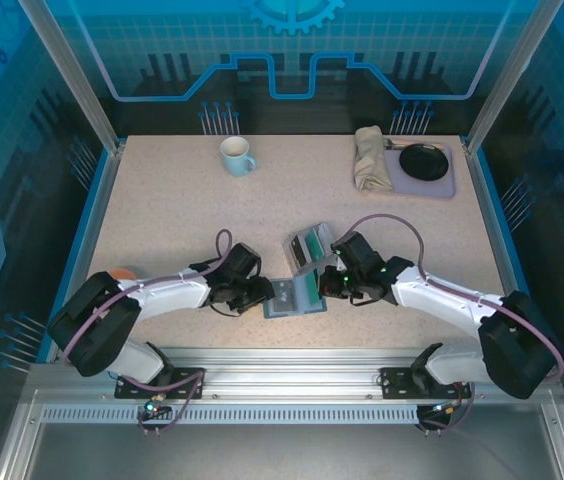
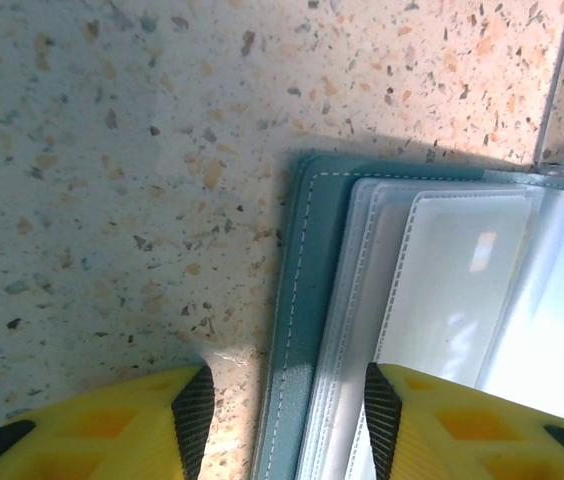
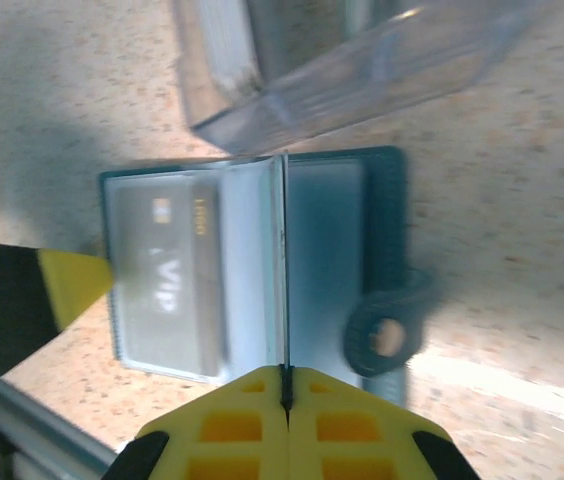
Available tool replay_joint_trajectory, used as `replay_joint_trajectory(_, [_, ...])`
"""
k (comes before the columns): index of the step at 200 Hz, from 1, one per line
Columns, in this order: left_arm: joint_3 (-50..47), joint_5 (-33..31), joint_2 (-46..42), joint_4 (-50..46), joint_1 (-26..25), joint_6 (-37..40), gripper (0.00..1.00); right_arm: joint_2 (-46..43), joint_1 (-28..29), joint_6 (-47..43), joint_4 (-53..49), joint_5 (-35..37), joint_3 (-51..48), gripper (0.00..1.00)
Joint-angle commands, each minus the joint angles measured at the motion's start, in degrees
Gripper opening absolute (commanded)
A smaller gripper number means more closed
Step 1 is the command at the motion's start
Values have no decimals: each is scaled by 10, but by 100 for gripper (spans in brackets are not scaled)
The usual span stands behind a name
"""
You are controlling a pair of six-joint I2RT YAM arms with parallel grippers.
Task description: Put the credit cards into the card holder
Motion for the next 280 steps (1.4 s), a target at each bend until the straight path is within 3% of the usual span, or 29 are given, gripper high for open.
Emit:
replay_joint_trajectory(1, [8,24,28,20,-4,10,47,-37,-5,-19,-89,72,10,1])
replay_joint_trajectory(35, [9,22,36,15,-5,13,44,-69,-20,-37,-118,72,20,2])
replay_joint_trajectory(79, [6,23,36,16,-4,11,43,-127,-8,-20,-29,6,17,2])
replay_joint_trajectory(98, [8,25,40,16,-4,11,43,-107,6,6,36,-35,4,2])
replay_joint_trajectory(152, [11,28,49,15,-5,15,42,-26,30,69,187,-61,-56,1])
replay_joint_trajectory(227, [9,30,55,12,-5,15,41,38,37,81,247,-71,-87,1])
replay_joint_trajectory(280, [8,28,50,9,-5,16,41,49,46,70,230,-44,-99,1])
